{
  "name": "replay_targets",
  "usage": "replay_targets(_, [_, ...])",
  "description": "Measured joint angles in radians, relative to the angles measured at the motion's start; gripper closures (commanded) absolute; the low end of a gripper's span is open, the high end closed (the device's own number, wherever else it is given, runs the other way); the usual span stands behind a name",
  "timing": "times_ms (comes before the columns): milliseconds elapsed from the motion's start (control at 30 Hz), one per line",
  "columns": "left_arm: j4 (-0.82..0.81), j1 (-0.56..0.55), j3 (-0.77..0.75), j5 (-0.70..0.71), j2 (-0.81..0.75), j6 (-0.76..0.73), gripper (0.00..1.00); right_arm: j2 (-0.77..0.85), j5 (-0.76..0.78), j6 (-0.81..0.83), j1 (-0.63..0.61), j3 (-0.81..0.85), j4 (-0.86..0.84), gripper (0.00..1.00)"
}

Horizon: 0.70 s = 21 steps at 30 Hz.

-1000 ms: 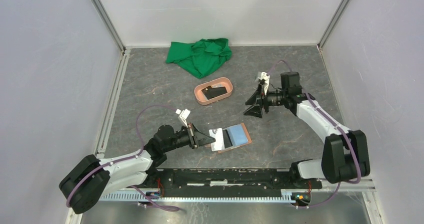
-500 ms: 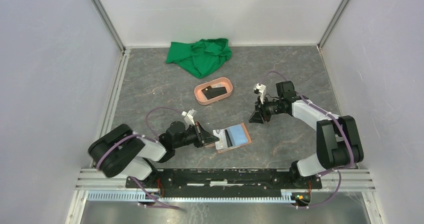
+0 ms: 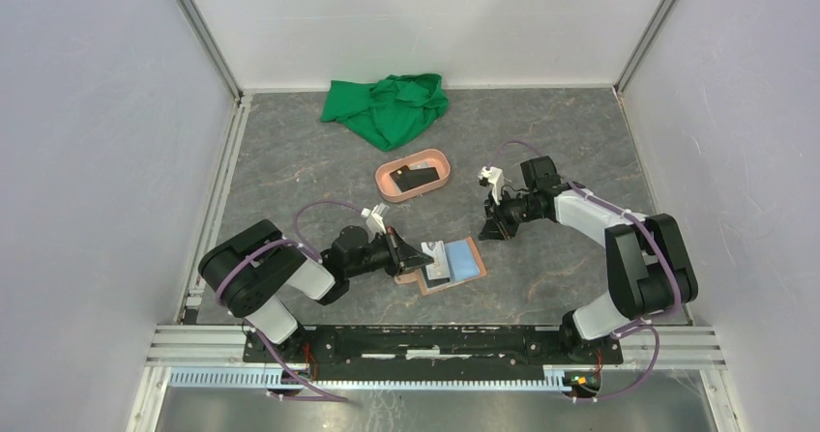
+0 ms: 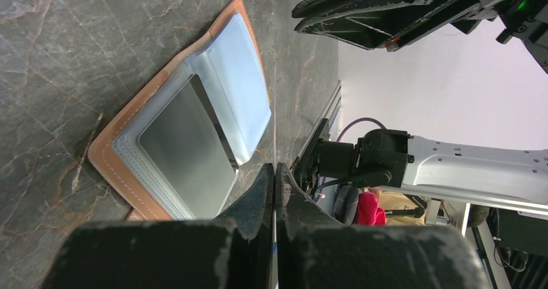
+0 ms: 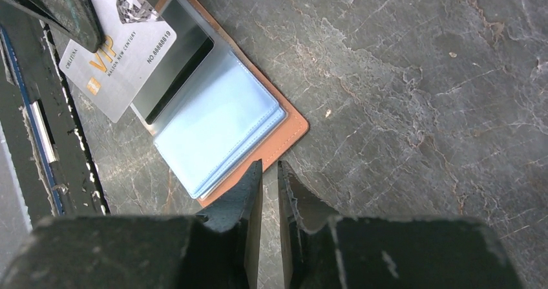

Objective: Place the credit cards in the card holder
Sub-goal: Insert the credit card into the card holder.

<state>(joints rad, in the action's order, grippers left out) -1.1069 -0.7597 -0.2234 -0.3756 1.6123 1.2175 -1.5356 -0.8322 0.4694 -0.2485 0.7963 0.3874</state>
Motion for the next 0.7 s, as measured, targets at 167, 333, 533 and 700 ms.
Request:
replay_targets(167, [0.050, 0.000, -0.018, 0.000, 0.009, 0.000, 0.98, -0.005, 0.008, 0.000, -0.007, 0.002, 0.001, 0.81])
replay_targets(333, [0.082, 0.000, -0.034, -0.002, 0.024, 0.000, 0.98, -0.018, 0.021, 0.000, -0.019, 0.008, 0.006, 0.81])
replay_targets(533, [0.086, 0.000, -0.046, -0.020, 0.060, 0.000, 0.98, -0.034, 0.026, 0.002, -0.031, 0.014, 0.019, 0.81])
replay_targets(700, [0.089, 0.000, -0.046, -0.023, 0.070, 0.002, 0.98, -0.050, 0.026, 0.005, -0.040, 0.019, 0.023, 0.81])
